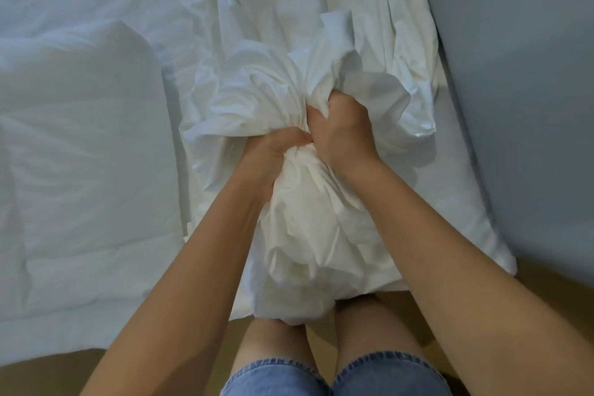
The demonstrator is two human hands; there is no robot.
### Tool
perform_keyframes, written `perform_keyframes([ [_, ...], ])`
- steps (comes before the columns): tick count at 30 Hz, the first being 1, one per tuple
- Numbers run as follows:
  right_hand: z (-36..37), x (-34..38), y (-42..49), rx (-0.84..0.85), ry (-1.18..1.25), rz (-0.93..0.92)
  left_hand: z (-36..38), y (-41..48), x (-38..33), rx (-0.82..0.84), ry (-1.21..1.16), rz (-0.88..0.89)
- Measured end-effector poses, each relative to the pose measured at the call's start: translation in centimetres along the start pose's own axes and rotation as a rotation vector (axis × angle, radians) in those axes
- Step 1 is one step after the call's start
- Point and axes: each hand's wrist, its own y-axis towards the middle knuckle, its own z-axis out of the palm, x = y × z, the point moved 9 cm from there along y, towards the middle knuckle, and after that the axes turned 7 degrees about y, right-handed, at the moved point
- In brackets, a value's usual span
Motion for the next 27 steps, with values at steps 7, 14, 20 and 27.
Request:
perform_keyframes([
  [7, -1.9, -0.5, -0.6, -0.111, -0.174, -0.139, -0.6, 0.3, -0.1, -0.069, 0.104, -0.065],
  [14, -1.1, -0.7, -1.0, -0.085, -0.245, -0.148, 1.1, 0.3, 0.5, 0.09, 0.009, -0.146],
  [20, -1.1, -4.2, -0.8, -0.045, 0.302, 0.159, -0.7, 0.9, 0.7, 0.048, -0.097, -0.172],
  [27, 3.3, -12.5, -3.7, 0.099, 0.508, 0.731, -5.9, 2.5, 0.7, -0.094, 0.248, -0.222],
])
